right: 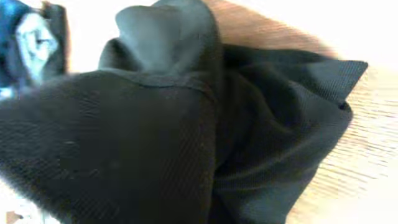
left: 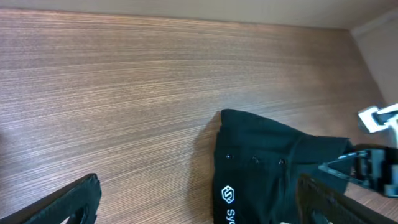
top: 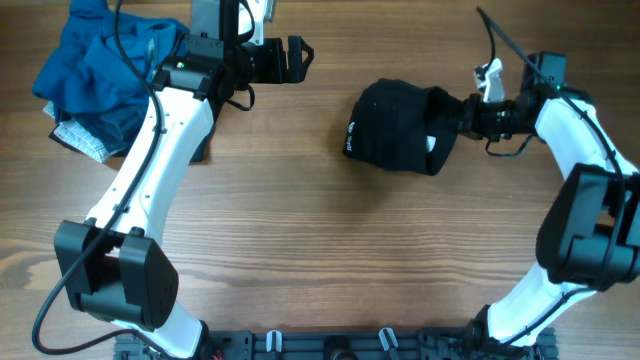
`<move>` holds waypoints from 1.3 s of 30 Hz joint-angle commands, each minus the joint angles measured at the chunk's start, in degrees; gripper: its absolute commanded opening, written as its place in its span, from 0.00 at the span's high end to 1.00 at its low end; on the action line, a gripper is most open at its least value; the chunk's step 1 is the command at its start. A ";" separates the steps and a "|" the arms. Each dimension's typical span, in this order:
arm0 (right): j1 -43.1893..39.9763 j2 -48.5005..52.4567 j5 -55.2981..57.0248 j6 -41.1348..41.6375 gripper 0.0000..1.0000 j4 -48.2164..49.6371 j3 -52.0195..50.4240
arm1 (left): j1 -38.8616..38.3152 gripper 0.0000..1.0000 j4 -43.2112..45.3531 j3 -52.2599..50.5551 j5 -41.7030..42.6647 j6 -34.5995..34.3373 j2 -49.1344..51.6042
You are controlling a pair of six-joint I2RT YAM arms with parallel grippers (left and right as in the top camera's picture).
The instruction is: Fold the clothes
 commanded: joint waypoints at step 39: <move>-32.48 -16.44 9.73 19.28 0.00 -9.60 8.68 | -37.88 0.00 14.75 -0.13 -21.99 1.70 25.81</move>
